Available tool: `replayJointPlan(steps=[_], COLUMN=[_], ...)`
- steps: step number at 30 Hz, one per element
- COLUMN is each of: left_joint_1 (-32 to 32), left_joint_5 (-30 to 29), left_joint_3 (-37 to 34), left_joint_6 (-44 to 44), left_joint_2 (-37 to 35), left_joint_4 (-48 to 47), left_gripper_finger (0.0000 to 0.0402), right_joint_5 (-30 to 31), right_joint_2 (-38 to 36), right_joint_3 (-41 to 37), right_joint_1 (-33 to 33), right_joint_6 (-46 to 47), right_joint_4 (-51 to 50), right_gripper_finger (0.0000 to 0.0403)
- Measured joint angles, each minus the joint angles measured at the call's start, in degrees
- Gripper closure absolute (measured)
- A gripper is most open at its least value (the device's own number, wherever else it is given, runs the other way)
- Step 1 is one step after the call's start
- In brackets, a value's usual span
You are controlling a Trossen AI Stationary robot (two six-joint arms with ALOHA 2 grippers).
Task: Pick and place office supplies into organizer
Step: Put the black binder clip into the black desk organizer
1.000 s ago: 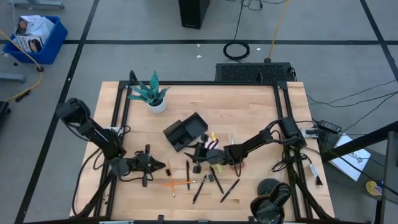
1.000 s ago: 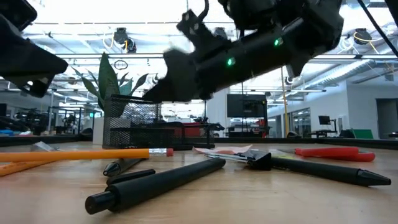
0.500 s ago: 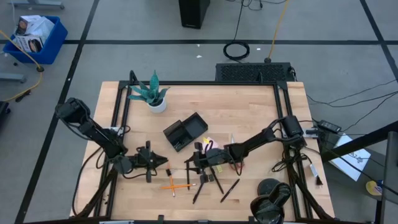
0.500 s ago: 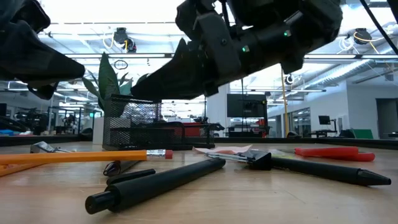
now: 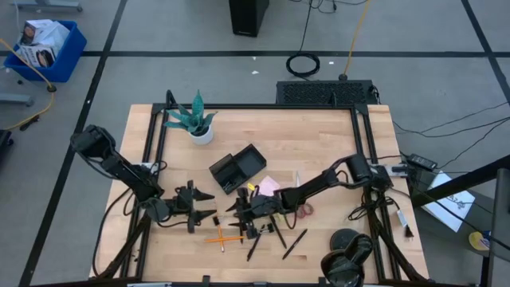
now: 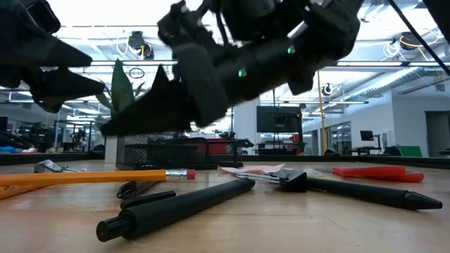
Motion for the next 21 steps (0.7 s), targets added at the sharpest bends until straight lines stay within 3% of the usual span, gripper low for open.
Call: replayJointPlan(steps=[4, 8, 17, 21], left_joint_1=[-1.6, -3.0, -6.1, -7.1], left_joint_5=[0.4, 0.4, 0.4, 0.4], left_joint_3=[0.0, 0.0, 0.0, 0.0], left_joint_6=[2.5, 6.9, 11.8, 13.8], left_joint_2=[-2.9, -7.4, -14.5, -15.8], left_joint_4=[0.1, 0.1, -0.3, -0.3], left_gripper_finger=[0.0086, 0.0061, 0.0052, 0.0052], right_joint_5=[-4.0, -4.2, -4.2, -4.4], right_joint_2=[0.1, 0.2, 0.3, 4.2], right_joint_3=[0.5, 0.5, 1.4, 3.5], right_joint_1=[-0.6, -1.0, -2.0, -1.9], right_joint_6=[1.4, 0.3, 0.7, 1.4], right_joint_4=[0.7, 1.5, 1.2, 4.0], right_gripper_finger=[0.0162, 0.0163, 0.0178, 0.0171])
